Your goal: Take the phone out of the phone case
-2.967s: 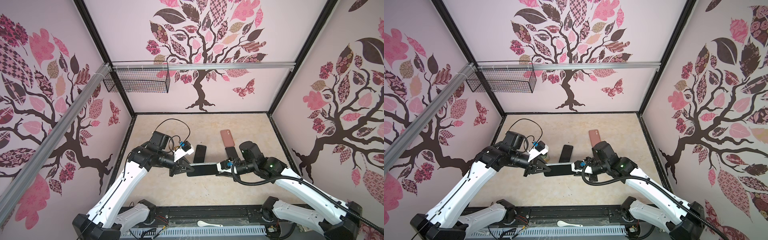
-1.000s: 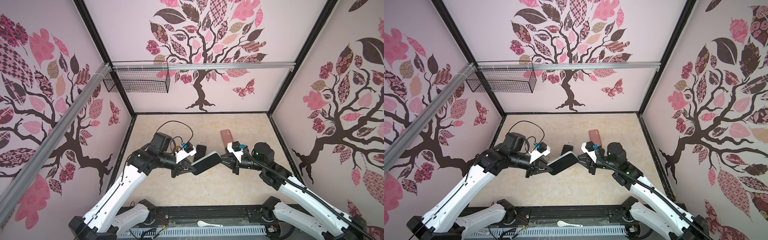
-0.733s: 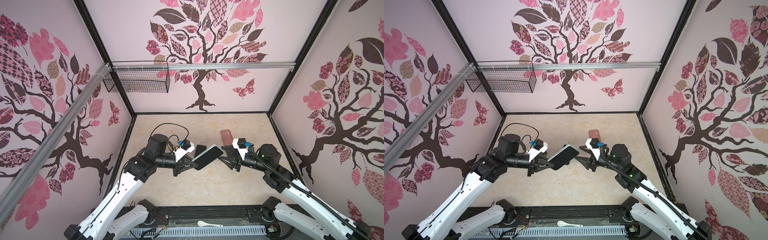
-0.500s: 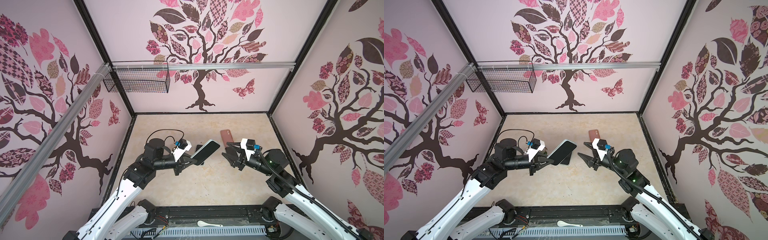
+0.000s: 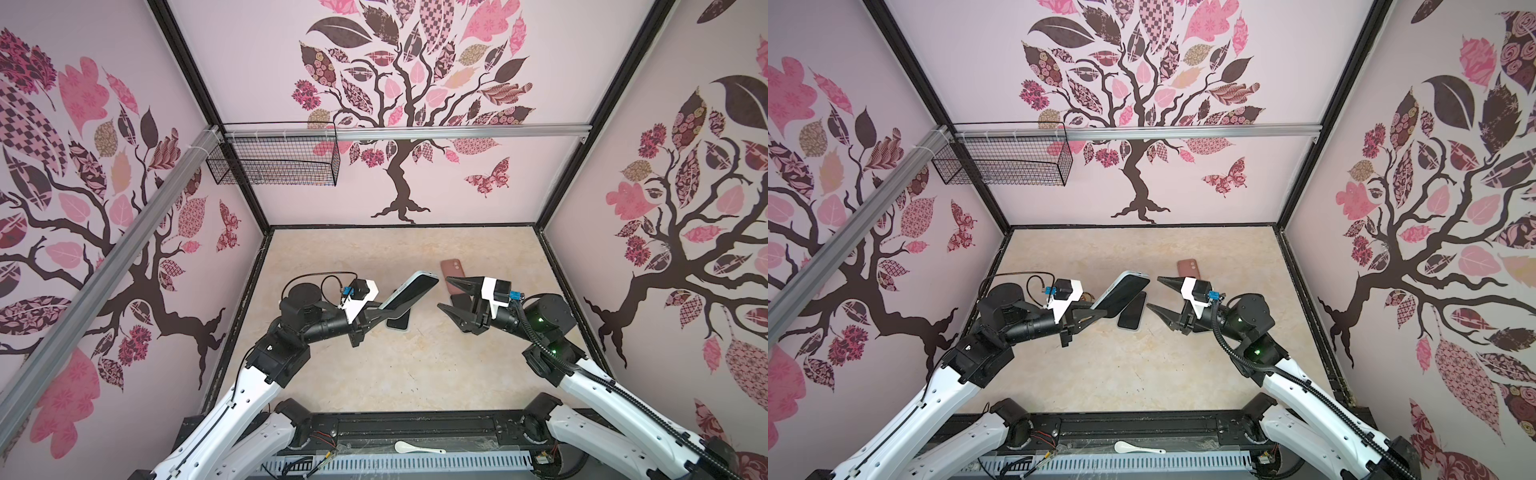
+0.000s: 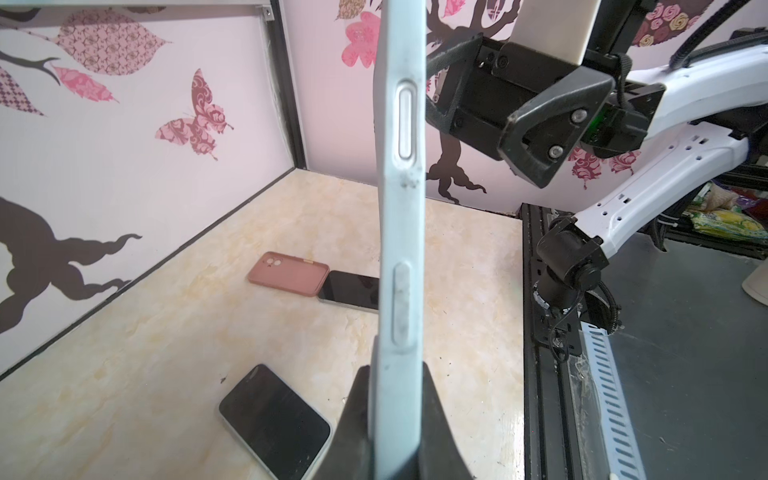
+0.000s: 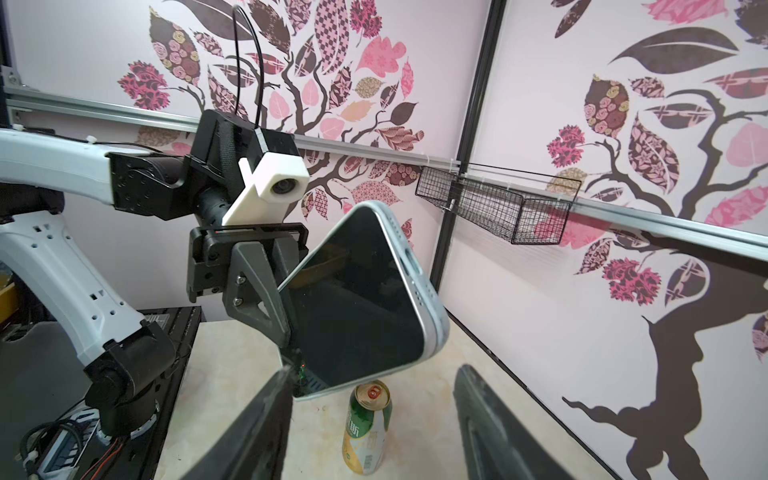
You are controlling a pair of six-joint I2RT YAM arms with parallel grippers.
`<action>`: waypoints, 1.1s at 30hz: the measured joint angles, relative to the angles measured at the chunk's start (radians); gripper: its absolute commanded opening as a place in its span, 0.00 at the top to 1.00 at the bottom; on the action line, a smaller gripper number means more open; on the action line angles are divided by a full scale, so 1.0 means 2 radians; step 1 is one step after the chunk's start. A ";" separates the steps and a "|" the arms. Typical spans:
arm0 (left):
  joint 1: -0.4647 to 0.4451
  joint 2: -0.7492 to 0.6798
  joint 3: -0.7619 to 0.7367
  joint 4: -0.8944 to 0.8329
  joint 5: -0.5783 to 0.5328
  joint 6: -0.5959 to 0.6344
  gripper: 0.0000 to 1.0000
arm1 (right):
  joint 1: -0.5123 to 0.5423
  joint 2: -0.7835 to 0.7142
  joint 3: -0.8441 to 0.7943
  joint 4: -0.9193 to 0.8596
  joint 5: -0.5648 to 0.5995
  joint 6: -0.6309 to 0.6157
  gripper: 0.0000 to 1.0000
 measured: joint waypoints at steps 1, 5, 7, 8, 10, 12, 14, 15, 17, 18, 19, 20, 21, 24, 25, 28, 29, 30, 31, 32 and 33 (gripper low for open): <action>-0.002 0.000 0.000 0.001 0.002 0.001 1.00 | 0.000 0.003 0.001 0.007 -0.007 0.001 0.36; -0.006 0.001 -0.001 0.005 0.011 0.002 1.00 | 0.000 0.012 0.005 0.019 -0.033 0.002 0.38; -0.006 0.001 -0.001 0.008 0.012 0.002 1.00 | -0.001 0.013 0.008 0.020 -0.039 0.004 0.40; -0.006 0.001 -0.001 0.009 0.014 0.002 1.00 | -0.001 0.013 0.008 0.021 -0.041 0.004 0.40; -0.006 0.001 -0.001 0.010 0.015 0.002 1.00 | -0.001 0.013 0.008 0.023 -0.043 0.005 0.41; -0.006 0.002 -0.001 0.010 0.017 0.002 1.00 | -0.002 0.012 0.008 0.023 -0.044 0.005 0.41; -0.006 0.003 -0.001 0.010 0.021 0.002 1.00 | -0.002 0.011 0.008 0.022 -0.047 0.006 0.41; -0.006 0.004 -0.001 0.010 0.022 0.002 1.00 | -0.003 0.011 0.009 0.021 -0.048 0.006 0.41; -0.006 0.007 -0.001 0.010 0.027 0.002 1.00 | -0.004 0.011 0.012 0.015 -0.050 0.006 0.42; -0.005 0.008 -0.001 0.010 0.029 0.002 1.00 | -0.005 0.012 0.014 0.009 -0.050 0.005 0.42; -0.005 0.010 -0.001 0.010 0.032 0.002 1.00 | -0.005 0.013 0.018 0.003 -0.051 0.005 0.42; -0.005 0.011 -0.001 0.010 0.034 0.002 1.00 | -0.006 0.015 0.022 -0.002 -0.052 0.004 0.42; -0.004 0.012 -0.001 0.010 0.036 0.002 1.00 | -0.006 0.017 0.027 -0.008 -0.053 0.004 0.43; -0.003 0.013 0.000 0.006 0.039 0.005 1.00 | -0.008 0.024 0.039 -0.023 -0.059 0.005 0.43; -0.003 0.014 0.000 0.003 0.040 0.006 1.00 | -0.008 0.026 0.043 -0.028 -0.061 0.006 0.43; -0.003 0.015 0.000 -0.007 0.043 0.011 1.00 | -0.009 0.033 0.051 -0.043 -0.066 0.006 0.44; -0.003 0.015 0.000 -0.010 0.043 0.013 1.00 | -0.010 0.035 0.055 -0.049 -0.068 0.006 0.44; -0.004 0.016 0.000 -0.010 0.047 0.015 1.00 | -0.010 0.039 0.058 -0.058 -0.079 0.007 0.44; -0.007 0.019 0.000 -0.012 0.053 0.018 1.00 | -0.006 0.043 0.060 -0.066 -0.089 0.007 0.44; -0.010 0.021 0.000 -0.014 0.057 0.021 1.00 | -0.003 0.045 0.060 -0.073 -0.099 0.007 0.44; -0.011 0.023 0.000 -0.015 0.060 0.023 1.00 | 0.000 0.047 0.060 -0.083 -0.107 0.006 0.44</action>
